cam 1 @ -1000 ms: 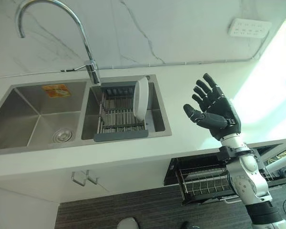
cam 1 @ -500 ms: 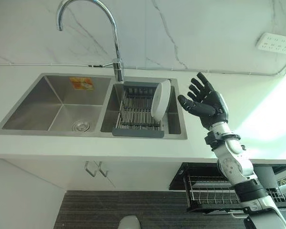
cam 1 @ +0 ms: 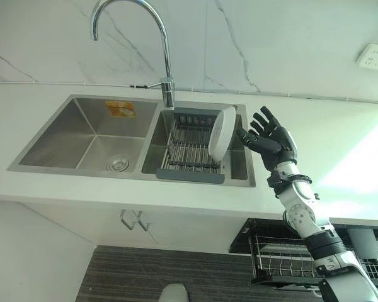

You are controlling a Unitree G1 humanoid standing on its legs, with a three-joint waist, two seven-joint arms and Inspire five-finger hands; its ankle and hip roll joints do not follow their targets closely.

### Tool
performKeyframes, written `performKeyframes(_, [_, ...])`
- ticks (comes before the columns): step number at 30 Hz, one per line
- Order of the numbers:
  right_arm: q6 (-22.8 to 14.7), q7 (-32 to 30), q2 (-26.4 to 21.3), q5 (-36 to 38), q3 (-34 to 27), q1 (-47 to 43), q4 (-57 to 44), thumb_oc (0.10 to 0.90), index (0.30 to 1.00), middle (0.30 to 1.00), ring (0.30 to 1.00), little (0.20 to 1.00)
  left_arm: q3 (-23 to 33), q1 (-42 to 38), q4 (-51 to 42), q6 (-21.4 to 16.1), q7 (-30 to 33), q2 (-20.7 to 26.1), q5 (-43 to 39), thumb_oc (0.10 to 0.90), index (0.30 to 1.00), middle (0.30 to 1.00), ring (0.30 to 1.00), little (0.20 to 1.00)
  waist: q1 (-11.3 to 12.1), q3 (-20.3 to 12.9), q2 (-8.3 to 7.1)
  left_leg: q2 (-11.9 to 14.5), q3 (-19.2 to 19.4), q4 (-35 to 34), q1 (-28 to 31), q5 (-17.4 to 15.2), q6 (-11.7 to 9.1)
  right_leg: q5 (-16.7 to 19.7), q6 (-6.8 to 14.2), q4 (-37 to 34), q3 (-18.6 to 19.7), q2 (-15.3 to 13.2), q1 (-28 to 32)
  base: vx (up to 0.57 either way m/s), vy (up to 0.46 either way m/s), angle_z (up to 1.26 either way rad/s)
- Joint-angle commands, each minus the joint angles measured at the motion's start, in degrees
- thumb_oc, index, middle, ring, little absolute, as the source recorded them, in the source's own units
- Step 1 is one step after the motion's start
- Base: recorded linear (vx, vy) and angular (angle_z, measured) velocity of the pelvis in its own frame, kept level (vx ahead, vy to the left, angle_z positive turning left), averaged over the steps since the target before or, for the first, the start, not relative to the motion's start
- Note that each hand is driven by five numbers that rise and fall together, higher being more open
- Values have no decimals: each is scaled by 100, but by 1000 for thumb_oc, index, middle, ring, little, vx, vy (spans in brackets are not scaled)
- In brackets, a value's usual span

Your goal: Place the dishes in the dishwasher.

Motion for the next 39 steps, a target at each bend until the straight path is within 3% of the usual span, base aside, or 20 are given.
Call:
performKeyframes(1, [-500,76,-72,232,-125,-945,-71,800,900,900,900,900,-276,-60,184,-86,-65,253,13,800,900,900,900,900,129,-163,-60,212,171,-499,206,90,-208,-586,430,138,297,-213,329,0,0,0])
performKeyframes(2, [-486,51,-40,247,-95,-961,-35,800,900,900,900,900,-274,-50,205,-98,-65,249,13,800,900,900,900,900,140,-181,-74,214,127,-499,274,-35,-267,-709,483,138,379,-191,389,27,5,5])
performKeyframes(4, [-498,32,-21,351,-72,-1005,47,800,900,900,900,900,-300,-52,195,-84,-51,244,-12,800,900,900,900,900,158,-165,-55,205,147,-499,186,99,-209,-594,427,138,297,-212,332,30,8,3])
performKeyframes(6, [-510,54,10,447,-50,-1031,112,800,900,900,900,900,-306,-35,216,-107,-33,244,-11,800,900,900,900,900,180,-181,-72,209,110,-499,262,-29,-270,-724,483,138,373,-195,406,66,-5,10])
performKeyframes(39, [-397,-100,244,421,139,-1187,690,800,900,900,900,900,-325,-36,269,-128,-138,301,-10,800,900,900,900,900,348,-185,-55,153,150,-499,171,14,-236,-554,576,138,176,-412,439,1,1,0])
